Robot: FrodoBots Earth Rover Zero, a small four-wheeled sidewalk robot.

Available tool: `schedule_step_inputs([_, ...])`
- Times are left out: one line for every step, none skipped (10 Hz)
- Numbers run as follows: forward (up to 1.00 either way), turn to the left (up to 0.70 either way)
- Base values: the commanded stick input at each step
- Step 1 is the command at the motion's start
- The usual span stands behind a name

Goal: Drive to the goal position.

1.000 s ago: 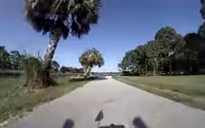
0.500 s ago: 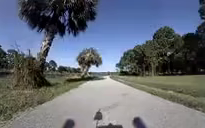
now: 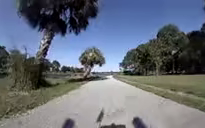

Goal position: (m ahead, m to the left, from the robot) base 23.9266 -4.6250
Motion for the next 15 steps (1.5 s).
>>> schedule_step_inputs([0.7, 0.0])
schedule_step_inputs([0.7, 0.0])
schedule_step_inputs([0.7, 0.0])
schedule_step_inputs([0.7, 0.0])
schedule_step_inputs([0.7, 0.0])
schedule_step_inputs([0.7, 0.0])
schedule_step_inputs([0.7, 0.0])
schedule_step_inputs([0.7, 0.0])
schedule_step_inputs([0.7, 0.0])
schedule_step_inputs([0.7, 0.0])
schedule_step_inputs([0.7, 0.0])
schedule_step_inputs([0.7, 0.0])
schedule_step_inputs([0.7, 0.0])
schedule_step_inputs([0.7, 0.0])
schedule_step_inputs([0.7, 0.0])
